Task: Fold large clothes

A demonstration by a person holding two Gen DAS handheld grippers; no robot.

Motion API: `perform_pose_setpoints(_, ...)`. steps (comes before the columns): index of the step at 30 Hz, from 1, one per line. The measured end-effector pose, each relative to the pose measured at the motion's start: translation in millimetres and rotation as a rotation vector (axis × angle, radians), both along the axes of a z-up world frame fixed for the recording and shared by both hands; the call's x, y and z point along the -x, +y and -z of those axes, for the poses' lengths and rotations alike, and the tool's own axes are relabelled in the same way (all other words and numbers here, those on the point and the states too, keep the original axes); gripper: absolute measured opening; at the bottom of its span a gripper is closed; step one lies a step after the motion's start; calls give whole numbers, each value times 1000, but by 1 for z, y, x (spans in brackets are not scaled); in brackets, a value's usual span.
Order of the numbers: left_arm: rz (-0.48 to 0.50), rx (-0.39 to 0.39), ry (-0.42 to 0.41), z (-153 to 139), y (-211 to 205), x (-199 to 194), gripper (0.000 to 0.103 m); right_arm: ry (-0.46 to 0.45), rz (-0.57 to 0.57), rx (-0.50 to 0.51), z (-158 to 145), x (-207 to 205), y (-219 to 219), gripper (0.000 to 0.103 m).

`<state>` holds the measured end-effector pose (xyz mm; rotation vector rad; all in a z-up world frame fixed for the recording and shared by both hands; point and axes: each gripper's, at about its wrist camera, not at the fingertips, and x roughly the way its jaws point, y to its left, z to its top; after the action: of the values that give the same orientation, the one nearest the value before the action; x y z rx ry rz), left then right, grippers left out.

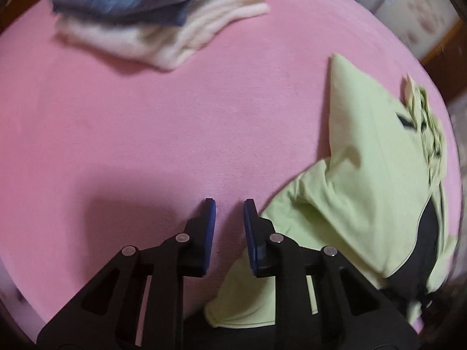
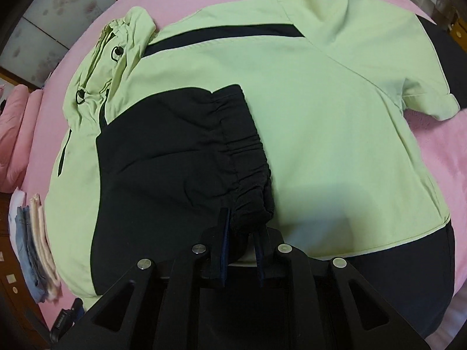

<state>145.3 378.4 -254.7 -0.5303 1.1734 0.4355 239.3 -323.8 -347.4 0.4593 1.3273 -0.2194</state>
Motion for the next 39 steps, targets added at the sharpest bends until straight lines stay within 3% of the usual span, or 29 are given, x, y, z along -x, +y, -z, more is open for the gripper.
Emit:
perform_pose_setpoints(4, 286, -87, 24, -14, -26, -13, 18, -2, -27, -19, -3, 3, -9, 38)
perform_pose_setpoints(7, 504, -174, 32, -19, -50, -20, 18, -3, -34, -21, -3, 7, -18, 43)
perform_pose_setpoints(13, 731, -173, -49, -16, -71, -55, 18, -23, -39, -20, -10, -6, -23, 59)
perform_pose_setpoints(16, 747, -175, -48, -6, -76, -78, 18, -26, -34, -39, -14, -17, -21, 56)
perform_pose_setpoints(17, 738, -175, -62, -9, -76, -79, 17, -31, -36, -51, -16, -21, -22, 49)
perform_pose_setpoints(18, 720, -193, -90, -13, -76, -80, 7, -29, -43, -49, -15, -29, -15, 32)
perform_pose_setpoints(19, 701, -217, -93, -10, -80, -95, 0, -25, -50, -32, -16, -28, -17, 25)
perform_pose_setpoints(20, 657, -283, -57, -9, -78, -95, 0, -32, -59, -27, -17, -29, -17, 24)
perform_pose_setpoints(22, 596, -312, 8, 3, -68, -96, 0, -48, -55, -33, -18, -28, -18, 21)
perform_pose_setpoints(25, 502, -226, 53, 18, -46, -84, 0, -68, -32, -49, -20, -24, -21, 20)
perform_pose_setpoints(27, 471, -159, -19, 10, -37, -76, 0, -73, -38, -39, -21, -22, -21, 20)
perform_pose_setpoints(30, 498, -58, -78, 2, -35, -76, 0, -83, -28, 4, -26, -19, -22, 18)
perform_pose_setpoints(31, 515, -45, -71, 1, -36, -77, 1, -74, -17, 42, -27, -18, -23, 10)
perform_pose_setpoints(34, 611, -53, -12, 3, -41, -80, 7, -10, 37, 169, -28, -14, -33, 5)
perform_pose_setpoints(36, 661, -75, -4, 2, -47, -82, 7, -5, 102, 109, -26, -8, -44, 5)
perform_pose_setpoints(39, 709, -20, -9, -2, -47, -79, 9, -4, 113, 28, -26, -5, -48, 5)
